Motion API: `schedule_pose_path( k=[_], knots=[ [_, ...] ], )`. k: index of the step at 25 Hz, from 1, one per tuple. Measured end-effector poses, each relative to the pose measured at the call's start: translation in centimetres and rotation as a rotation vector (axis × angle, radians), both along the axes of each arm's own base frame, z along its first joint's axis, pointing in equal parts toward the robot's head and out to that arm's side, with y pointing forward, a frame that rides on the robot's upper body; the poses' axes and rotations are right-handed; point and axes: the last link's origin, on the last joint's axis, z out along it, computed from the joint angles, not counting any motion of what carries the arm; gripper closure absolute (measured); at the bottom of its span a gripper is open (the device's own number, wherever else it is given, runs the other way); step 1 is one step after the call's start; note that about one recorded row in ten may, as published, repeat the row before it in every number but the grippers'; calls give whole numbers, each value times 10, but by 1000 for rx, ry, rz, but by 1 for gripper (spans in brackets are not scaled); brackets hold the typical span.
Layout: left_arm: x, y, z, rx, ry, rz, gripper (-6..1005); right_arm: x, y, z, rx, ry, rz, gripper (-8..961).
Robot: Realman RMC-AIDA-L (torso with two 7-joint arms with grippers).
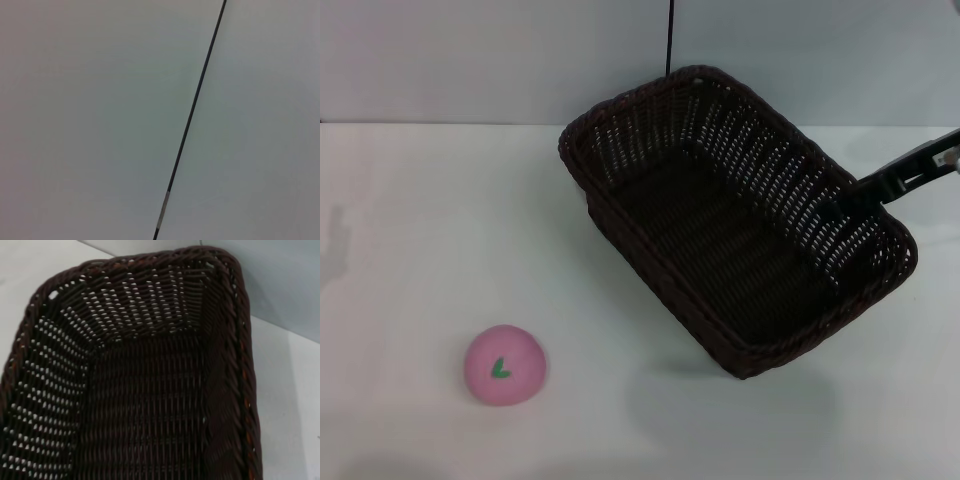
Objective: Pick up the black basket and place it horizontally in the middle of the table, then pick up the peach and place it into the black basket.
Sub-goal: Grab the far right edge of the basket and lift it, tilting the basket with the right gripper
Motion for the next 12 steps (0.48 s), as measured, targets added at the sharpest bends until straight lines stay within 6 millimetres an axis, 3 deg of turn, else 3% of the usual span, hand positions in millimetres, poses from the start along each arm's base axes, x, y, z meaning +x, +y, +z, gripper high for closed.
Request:
schedule_pose_path(
  k=[9,12],
  knots=[
    [1,2,0,-2,-1,-3,405,0,0,-16,-11,-12,42,215],
    [1,3,0,-4,-1,-2,406,0,0,-19,-3,-8,47,281]
  ],
)
